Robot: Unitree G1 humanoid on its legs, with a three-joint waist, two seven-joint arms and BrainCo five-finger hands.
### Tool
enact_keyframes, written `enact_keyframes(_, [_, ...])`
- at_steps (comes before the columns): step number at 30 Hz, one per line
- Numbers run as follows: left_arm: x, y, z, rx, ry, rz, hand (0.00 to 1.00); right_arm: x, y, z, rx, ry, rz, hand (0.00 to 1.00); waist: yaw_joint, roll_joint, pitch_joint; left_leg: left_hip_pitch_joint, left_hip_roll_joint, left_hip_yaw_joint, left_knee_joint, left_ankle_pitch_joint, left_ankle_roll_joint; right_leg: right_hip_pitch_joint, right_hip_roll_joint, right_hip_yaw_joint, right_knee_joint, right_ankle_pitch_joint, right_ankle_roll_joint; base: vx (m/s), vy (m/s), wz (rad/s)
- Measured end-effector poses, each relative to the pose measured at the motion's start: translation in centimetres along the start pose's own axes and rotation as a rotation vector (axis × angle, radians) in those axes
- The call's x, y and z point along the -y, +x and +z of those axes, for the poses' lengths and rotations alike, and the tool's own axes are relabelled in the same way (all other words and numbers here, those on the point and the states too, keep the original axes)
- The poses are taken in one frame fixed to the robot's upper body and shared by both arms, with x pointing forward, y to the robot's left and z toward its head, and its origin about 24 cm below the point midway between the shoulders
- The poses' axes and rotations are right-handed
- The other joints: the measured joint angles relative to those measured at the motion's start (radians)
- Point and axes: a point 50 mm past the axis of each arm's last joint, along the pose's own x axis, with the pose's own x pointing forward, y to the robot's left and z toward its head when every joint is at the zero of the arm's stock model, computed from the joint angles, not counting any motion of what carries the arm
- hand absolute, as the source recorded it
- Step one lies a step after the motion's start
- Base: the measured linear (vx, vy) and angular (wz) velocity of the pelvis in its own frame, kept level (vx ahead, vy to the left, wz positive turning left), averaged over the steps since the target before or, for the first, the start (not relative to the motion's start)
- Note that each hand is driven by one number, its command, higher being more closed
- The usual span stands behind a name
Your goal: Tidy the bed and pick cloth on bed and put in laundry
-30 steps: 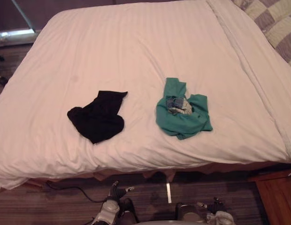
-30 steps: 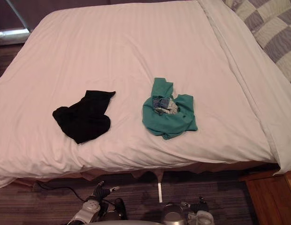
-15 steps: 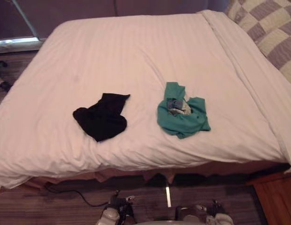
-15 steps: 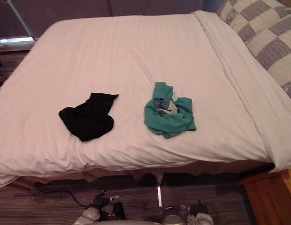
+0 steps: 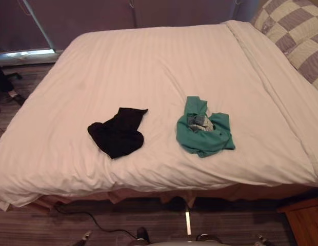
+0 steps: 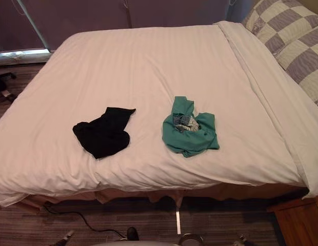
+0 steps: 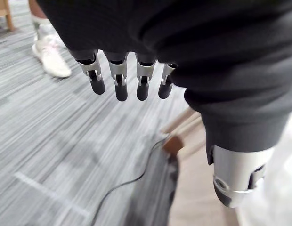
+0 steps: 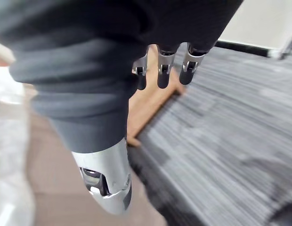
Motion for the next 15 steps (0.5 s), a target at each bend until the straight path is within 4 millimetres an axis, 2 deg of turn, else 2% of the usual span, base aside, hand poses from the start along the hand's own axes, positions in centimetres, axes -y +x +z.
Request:
enact_keyframes(1, [-1.3,0.2,2.4,0.109,0.017,0.052,0.0,0.5,0.1,2.5,0.118,-0.048,-0.033,0.0,0.001,0.003,-0.006,0.0,0.0,-0.003,-0.002,0.0,0.0,0.002,0.0,-0.003,0.0,0.0,0.0,-0.02,0.004,0.07])
enact_keyframes(3, [-2.5,-0.1,6.0,0.279,0.071,0.118,0.0,0.7,-0.1,5.6,0.274,-0.125,-0.073,0.0,0.003,0.004,-0.014,-0.001,-0.001,-0.005,-0.003,0.0,0.0,0.003,0.0,-0.003,0.0,0.0,0.0,-0.02,0.007,0.06])
enact_keyframes(4, [-3.3,-0.9,9.5,0.439,0.105,0.168,0.0,0.8,-0.4,7.7,0.383,-0.176,-0.1,0.0,0.005,0.002,-0.016,-0.002,-0.001,-0.006,-0.004,0.0,0.0,0.003,0.0,-0.003,-0.001,0.001,0.0,0.0,0.0,0.0])
enact_keyframes(5, [-3.5,-1.4,10.7,0.499,0.114,0.185,0.0,0.8,-0.5,8.4,0.42,-0.196,-0.109,0.0,0.005,0.0,-0.017,-0.004,-0.001,-0.007,-0.004,0.0,0.0,0.002,0.0,-0.003,-0.001,0.002,0.0,0.0,0.0,0.0])
enact_keyframes(7, [-3.9,-3.7,15.3,0.743,0.145,0.251,0.0,0.8,-0.8,11.0,0.543,-0.264,-0.149,0.0,0.006,-0.008,-0.025,-0.008,-0.003,-0.01,0.001,0.001,0.001,-0.003,0.001,0.001,-0.005,0.01,0.0,0.02,0.012,-0.05])
enact_keyframes(10, [-3.5,-6.0,17.9,0.897,0.147,0.263,0.0,0.8,-1.0,12.6,0.626,-0.342,-0.17,0.0,0.005,-0.012,-0.042,-0.017,-0.008,-0.011,0.002,0.001,0.001,-0.001,0.002,0.002,-0.013,0.016,0.002,0.05,0.011,-0.03])
enact_keyframes(13, [-1.8,-8.6,20.4,1.072,0.175,0.209,0.0,-0.1,-1.8,15.2,0.783,-0.466,-0.153,0.0,0.0,-0.012,-0.042,-0.018,-0.012,-0.009,0.002,0.001,0.002,-0.005,0.0,0.005,-0.011,0.018,0.002,0.04,0.009,-0.02])
enact_keyframes(15, [-0.5,-10.4,22.2,1.198,0.199,0.163,0.0,-1.4,-2.7,17.9,0.913,-0.529,-0.111,0.0,0.0,-0.01,-0.04,-0.03,-0.011,-0.009,0.002,0.004,0.006,-0.023,0.001,0.008,0.003,0.017,0.001,0.0,0.0,0.0])
